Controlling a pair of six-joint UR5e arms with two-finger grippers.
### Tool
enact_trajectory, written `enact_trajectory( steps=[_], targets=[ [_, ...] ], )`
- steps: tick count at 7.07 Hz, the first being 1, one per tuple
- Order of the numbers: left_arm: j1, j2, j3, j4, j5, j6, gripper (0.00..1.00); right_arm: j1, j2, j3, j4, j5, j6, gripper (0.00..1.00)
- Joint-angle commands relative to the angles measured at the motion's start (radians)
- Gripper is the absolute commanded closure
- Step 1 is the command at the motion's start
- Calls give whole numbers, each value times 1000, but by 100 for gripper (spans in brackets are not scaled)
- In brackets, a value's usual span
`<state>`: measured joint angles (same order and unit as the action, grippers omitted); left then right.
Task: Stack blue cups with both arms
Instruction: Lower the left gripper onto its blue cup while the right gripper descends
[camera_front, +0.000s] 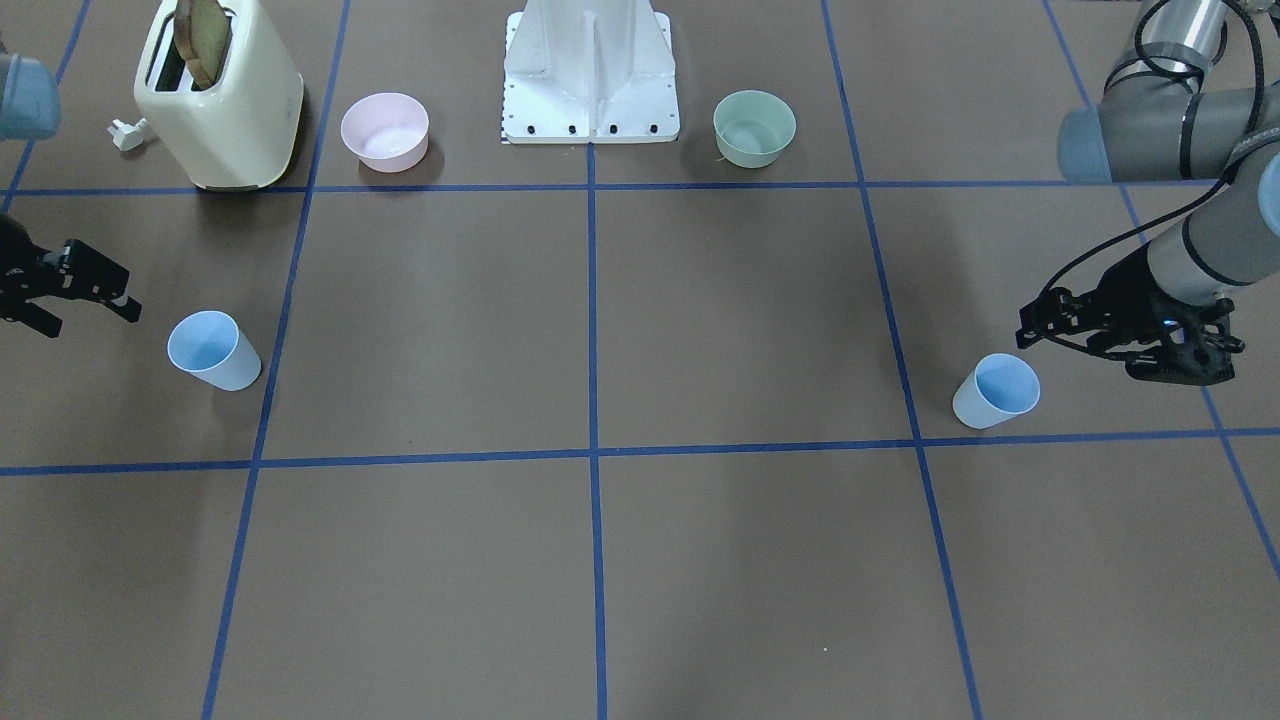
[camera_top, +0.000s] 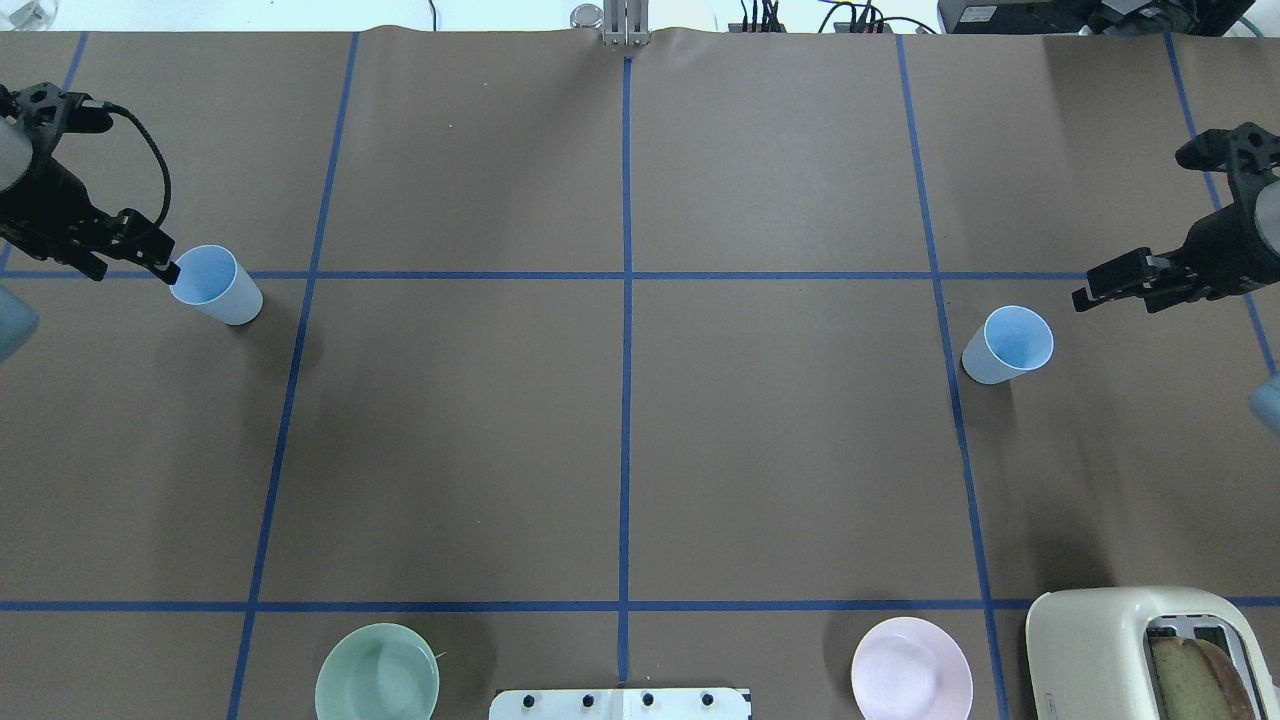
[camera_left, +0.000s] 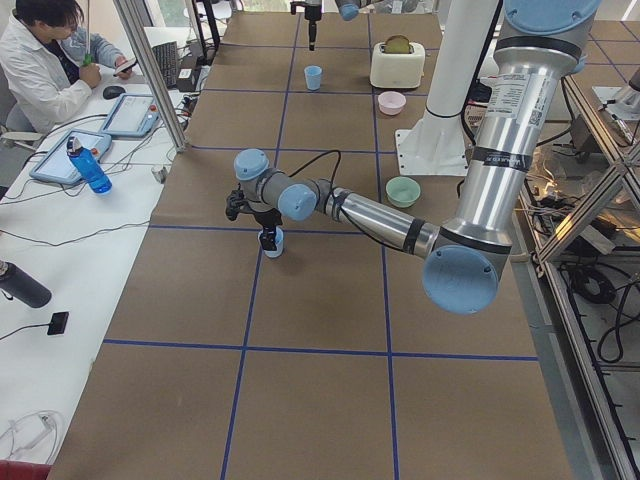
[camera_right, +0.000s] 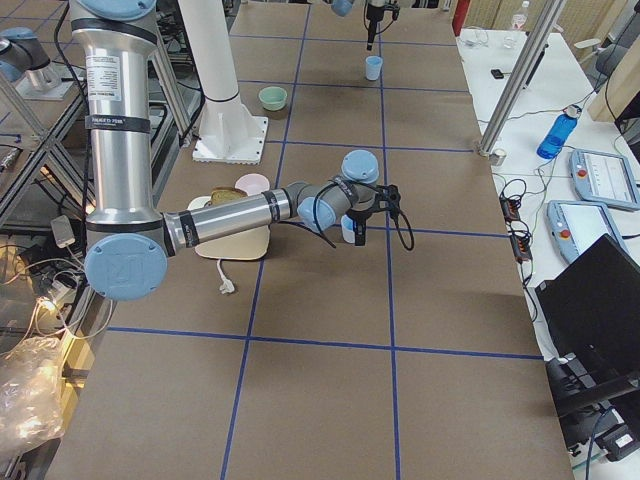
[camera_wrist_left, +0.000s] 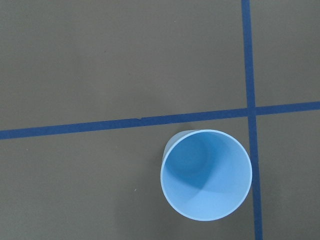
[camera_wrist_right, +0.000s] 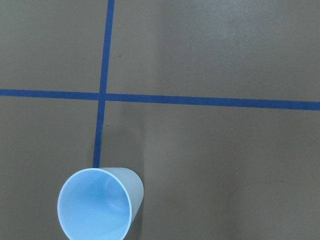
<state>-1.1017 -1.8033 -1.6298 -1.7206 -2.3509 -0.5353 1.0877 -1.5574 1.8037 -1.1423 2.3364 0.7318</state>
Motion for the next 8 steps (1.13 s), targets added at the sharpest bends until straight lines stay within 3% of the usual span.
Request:
enact_trajectory(
  steps=[1, 3, 7, 8],
  targets=[
    [2, -62, 117, -60, -1, -3, 14, -28, 40, -16, -2, -6, 4, 1],
    [5, -70, 133, -62, -1, -9, 31, -32, 53, -29, -2, -8, 4, 1],
    [56, -76, 166, -100, -1, -22, 36, -37, 56, -30, -2, -17, 4, 1],
    [56, -76, 197, -149, -2, -26, 44, -38, 56, -29, -2, -17, 4, 1]
  ],
)
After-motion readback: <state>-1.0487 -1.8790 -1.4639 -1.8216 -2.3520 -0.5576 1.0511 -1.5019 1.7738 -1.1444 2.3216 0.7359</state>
